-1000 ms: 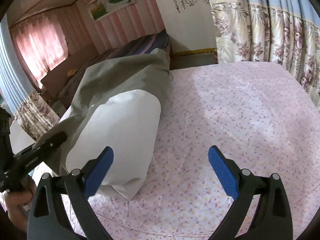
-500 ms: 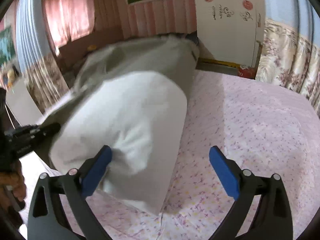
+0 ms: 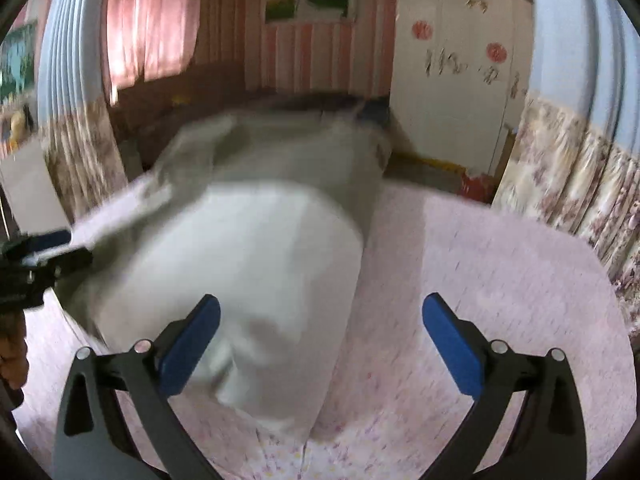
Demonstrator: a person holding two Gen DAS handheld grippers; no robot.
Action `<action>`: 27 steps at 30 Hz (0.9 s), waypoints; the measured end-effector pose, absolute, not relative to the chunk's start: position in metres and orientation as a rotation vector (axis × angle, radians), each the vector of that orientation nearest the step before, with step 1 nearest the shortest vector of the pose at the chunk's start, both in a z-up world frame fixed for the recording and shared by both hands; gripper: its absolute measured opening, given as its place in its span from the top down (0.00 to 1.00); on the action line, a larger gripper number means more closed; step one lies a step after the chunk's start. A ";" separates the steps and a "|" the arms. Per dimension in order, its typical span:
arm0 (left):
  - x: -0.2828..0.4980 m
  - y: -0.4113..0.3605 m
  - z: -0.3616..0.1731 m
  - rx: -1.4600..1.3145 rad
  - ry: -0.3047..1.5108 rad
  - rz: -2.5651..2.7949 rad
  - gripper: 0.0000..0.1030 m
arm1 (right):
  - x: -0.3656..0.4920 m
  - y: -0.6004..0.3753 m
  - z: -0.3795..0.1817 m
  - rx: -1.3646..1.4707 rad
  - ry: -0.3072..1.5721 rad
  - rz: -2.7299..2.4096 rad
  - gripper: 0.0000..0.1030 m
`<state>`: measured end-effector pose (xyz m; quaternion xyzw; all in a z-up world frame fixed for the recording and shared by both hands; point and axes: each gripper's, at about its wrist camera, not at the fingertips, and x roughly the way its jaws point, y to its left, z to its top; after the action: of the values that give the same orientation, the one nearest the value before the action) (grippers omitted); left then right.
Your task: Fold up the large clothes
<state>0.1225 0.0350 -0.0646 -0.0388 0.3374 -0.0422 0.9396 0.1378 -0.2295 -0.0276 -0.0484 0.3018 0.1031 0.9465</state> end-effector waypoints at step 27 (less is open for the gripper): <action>0.343 0.034 -0.102 -0.157 0.866 0.134 0.03 | 0.362 -0.202 -0.089 0.018 0.888 0.052 0.02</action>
<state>0.3429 0.0343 -0.1021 -0.0759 0.4186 0.0647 0.9027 0.3624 -0.2016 -0.0885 0.0086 0.4296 0.0253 0.9026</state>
